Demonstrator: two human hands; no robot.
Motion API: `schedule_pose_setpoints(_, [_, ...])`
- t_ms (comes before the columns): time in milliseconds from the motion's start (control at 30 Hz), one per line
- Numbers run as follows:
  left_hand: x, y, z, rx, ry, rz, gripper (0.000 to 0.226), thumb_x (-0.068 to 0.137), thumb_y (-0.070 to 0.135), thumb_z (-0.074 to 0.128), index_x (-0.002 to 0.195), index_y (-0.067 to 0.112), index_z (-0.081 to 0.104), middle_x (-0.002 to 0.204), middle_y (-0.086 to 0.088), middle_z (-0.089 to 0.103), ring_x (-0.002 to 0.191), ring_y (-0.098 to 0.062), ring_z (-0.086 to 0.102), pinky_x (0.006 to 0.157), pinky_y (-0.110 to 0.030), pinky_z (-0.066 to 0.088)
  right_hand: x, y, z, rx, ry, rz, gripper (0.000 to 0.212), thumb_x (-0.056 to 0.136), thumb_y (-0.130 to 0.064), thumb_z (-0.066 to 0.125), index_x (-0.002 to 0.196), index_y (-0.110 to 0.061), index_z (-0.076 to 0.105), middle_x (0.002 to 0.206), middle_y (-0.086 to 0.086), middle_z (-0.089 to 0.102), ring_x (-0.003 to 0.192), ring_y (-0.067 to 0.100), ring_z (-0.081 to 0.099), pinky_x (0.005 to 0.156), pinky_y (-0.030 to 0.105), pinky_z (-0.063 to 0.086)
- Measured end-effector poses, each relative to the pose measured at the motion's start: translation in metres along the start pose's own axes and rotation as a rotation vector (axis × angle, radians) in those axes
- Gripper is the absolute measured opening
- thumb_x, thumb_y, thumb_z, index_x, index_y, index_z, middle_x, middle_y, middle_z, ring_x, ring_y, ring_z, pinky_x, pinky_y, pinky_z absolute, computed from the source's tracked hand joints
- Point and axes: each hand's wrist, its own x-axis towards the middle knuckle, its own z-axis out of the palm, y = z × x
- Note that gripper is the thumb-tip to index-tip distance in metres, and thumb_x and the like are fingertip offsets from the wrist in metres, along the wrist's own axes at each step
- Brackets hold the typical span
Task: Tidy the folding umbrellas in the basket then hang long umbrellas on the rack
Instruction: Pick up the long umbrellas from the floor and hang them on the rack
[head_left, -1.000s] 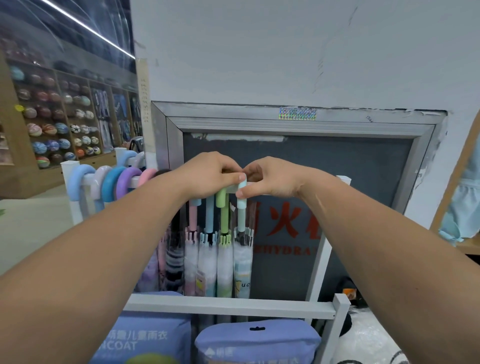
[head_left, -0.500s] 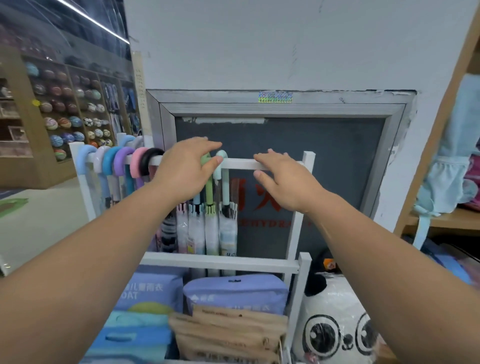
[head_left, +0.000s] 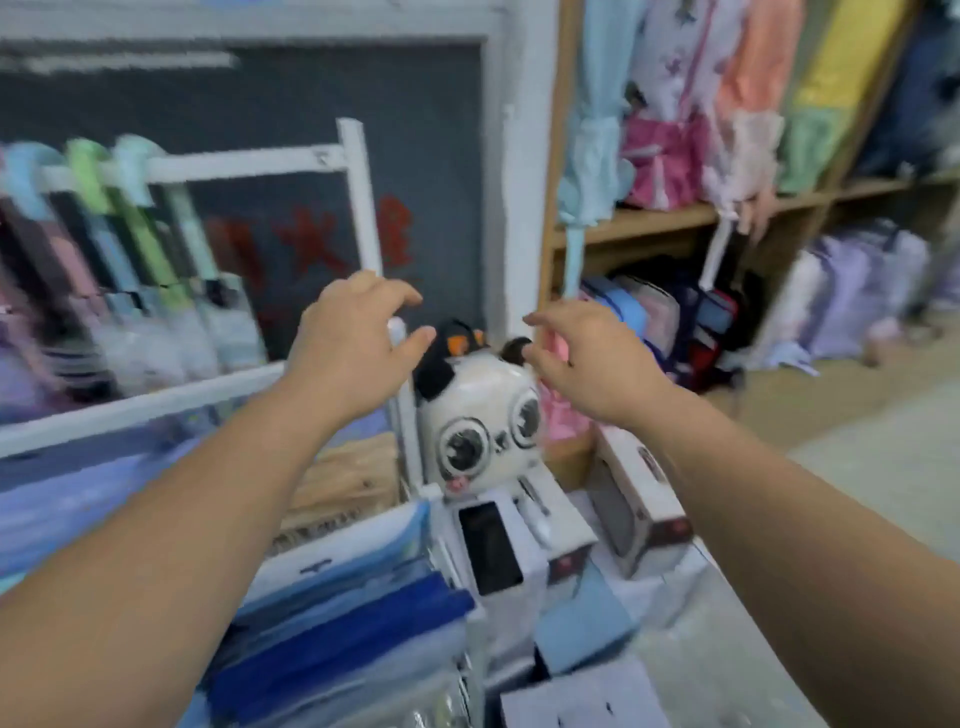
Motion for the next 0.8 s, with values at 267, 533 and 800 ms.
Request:
schedule_pose_setpoints(267, [-0.059,0.121,0.112,-0.123,-0.328,0.183,0.044,0.082,0.056,0.058,0.109,0.022,0.068,0.112,-0.006,0.062,0.106,-0.035,0.058,0.087,-0.047,0.051,-0.200,0.109,0.003,-0.130,-0.174,0.554,0.046,0.092,-0.048,0.059,0.133,-0.027,0.059,0.133,0.000,0.059,0.119,0.030,0.054,0.097,0.042,0.047])
schedule_pose_setpoints(533, [-0.107,0.264,0.250,-0.128,-0.598,0.314,0.046,0.090,0.051,0.062,0.126,0.023,0.061,0.125,-0.005,0.058,0.117,-0.030,0.054,0.093,-0.041,0.049,-0.357,0.237,0.021,-0.104,-0.406,0.863,0.054,0.091,-0.055,0.057,0.138,-0.028,0.055,0.143,-0.001,0.052,0.130,0.027,0.048,0.107,0.041,0.042])
schedule_pose_setpoints(800, [-0.178,0.385,0.425,-0.108,-0.924,0.130,0.049,0.091,0.051,0.059,0.132,0.025,0.058,0.130,-0.003,0.056,0.118,-0.029,0.053,0.093,-0.039,0.049,-0.460,0.407,0.059,-0.110,-0.691,0.891,0.053,0.092,-0.056,0.054,0.139,-0.031,0.052,0.142,-0.002,0.052,0.131,0.025,0.046,0.105,0.040,0.042])
